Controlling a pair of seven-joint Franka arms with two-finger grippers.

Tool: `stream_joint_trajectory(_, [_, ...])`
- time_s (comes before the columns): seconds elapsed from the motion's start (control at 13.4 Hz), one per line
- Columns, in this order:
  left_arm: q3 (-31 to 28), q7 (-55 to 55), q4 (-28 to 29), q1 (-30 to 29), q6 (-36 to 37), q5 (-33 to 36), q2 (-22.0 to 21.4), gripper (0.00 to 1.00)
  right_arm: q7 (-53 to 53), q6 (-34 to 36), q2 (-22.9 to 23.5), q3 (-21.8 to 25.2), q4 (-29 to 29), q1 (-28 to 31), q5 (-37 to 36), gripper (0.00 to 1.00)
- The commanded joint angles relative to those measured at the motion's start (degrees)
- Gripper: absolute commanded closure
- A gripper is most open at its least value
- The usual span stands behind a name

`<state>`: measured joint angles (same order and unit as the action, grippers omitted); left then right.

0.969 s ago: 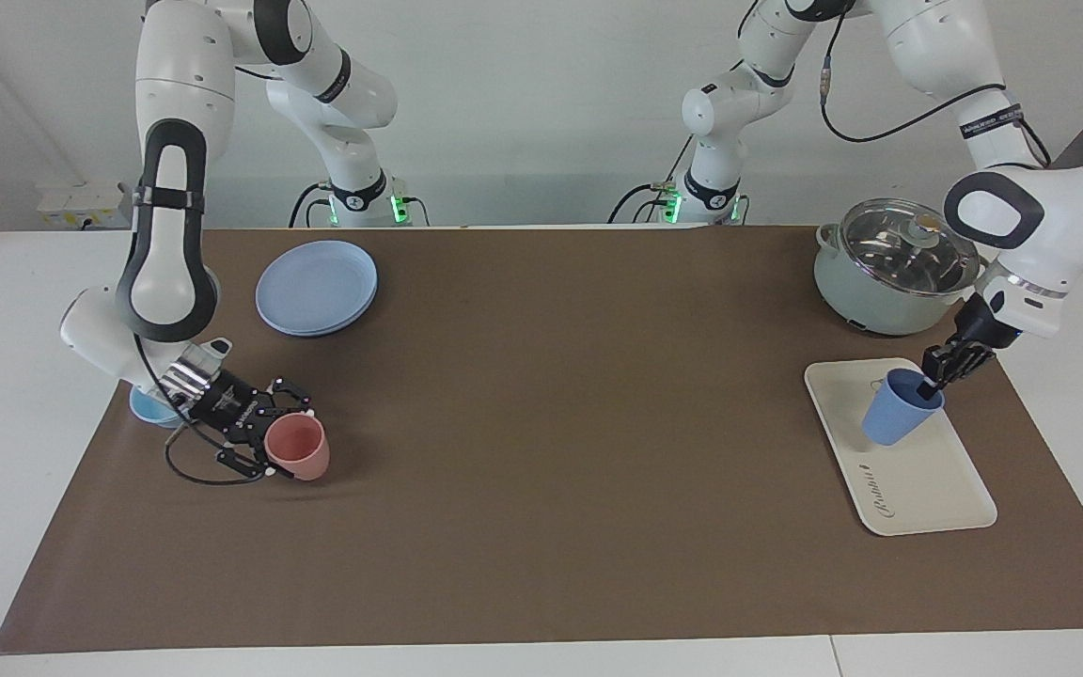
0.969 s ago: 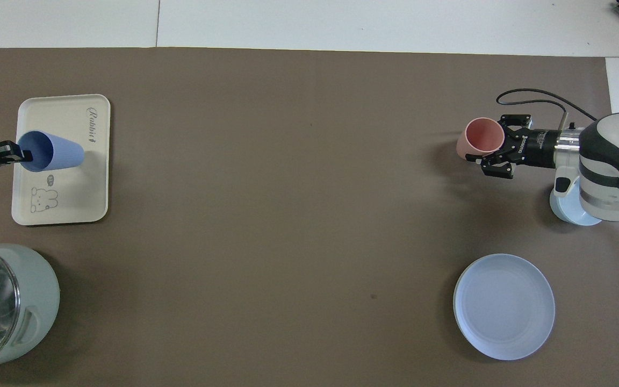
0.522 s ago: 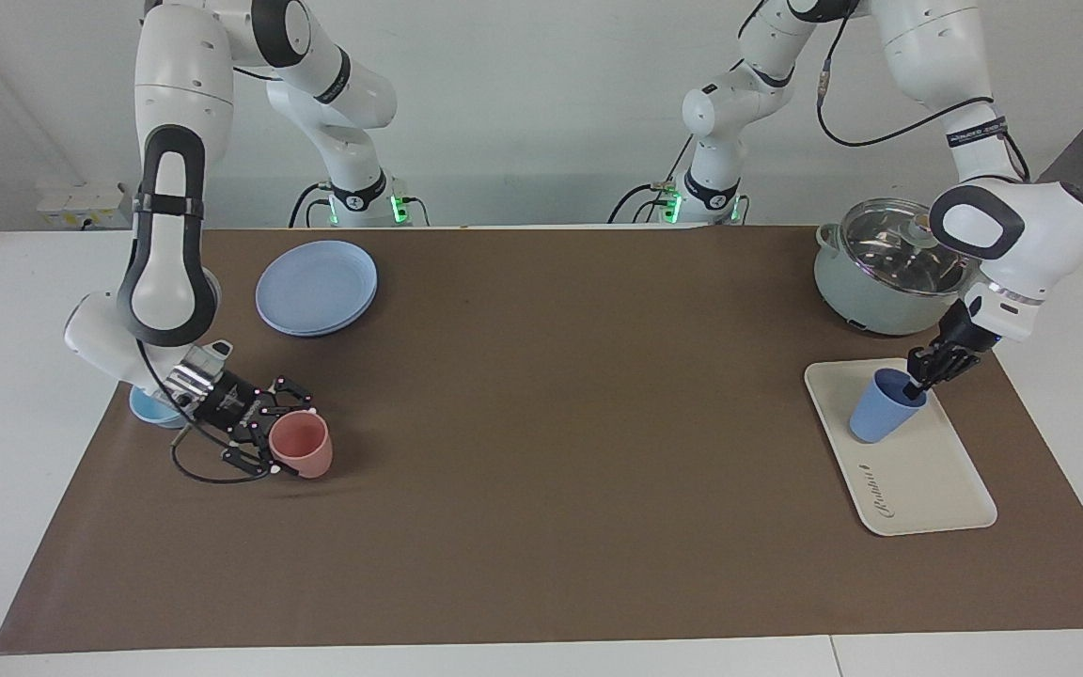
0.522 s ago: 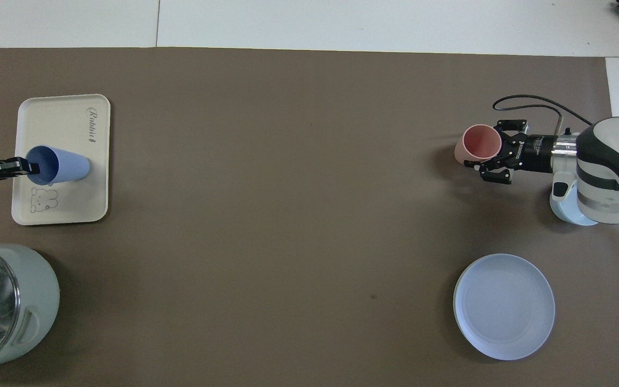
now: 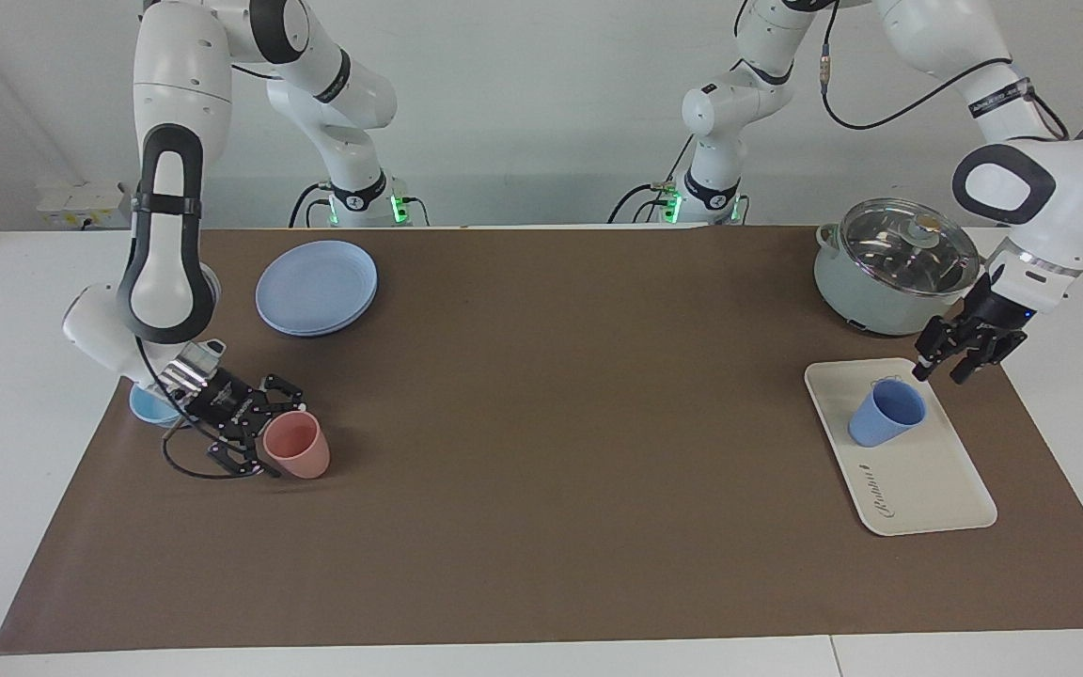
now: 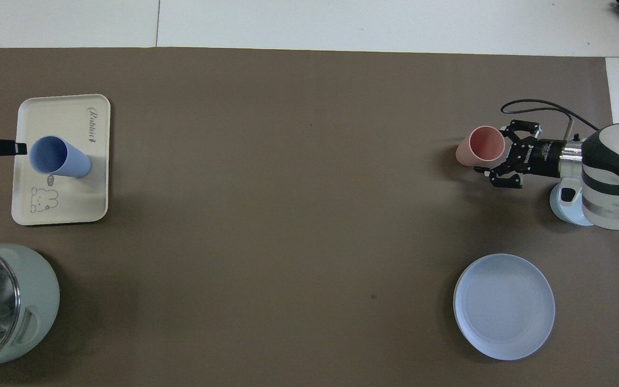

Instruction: Place cup on tray

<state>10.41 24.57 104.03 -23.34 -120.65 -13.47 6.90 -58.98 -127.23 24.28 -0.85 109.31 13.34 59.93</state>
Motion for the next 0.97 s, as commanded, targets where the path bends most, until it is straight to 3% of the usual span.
stream_joint_trajectory(0.0, [-0.65, -2.67, -0.15, 4.07, 6.63, 4.58, -5.39, 0.0, 4.13, -1.09, -2.47, 0.31, 2.31, 0.98, -2.77, 0.01])
stream_joint_trajectory(0.22, [-0.48, -9.17, 0.47, 10.92, 14.54, 10.73, -10.06, 0.0, 12.46, -1.09, -4.49, 0.58, 1.96, 0.98, -26.36, 0.01])
stream_joint_trajectory(0.52, [-0.39, -18.04, 3.62, 18.49, 19.75, 12.16, -13.92, 0.0, 24.06, 0.39, -9.06, 0.58, 1.87, 0.9, -45.64, 0.01])
stream_joint_trajectory(0.75, [-0.21, -25.43, 5.22, 22.54, 19.75, 12.15, -15.34, 0.0, 33.73, 6.97, -13.8, 0.15, 1.61, 0.11, -53.32, 0.01])
stream_joint_trajectory(0.89, [-0.21, -25.98, 1.63, 22.2, 20.97, 12.15, -14.38, 0.0, 43.73, 12.25, -17.32, -0.12, 1.61, -1.38, -53.51, 0.01])
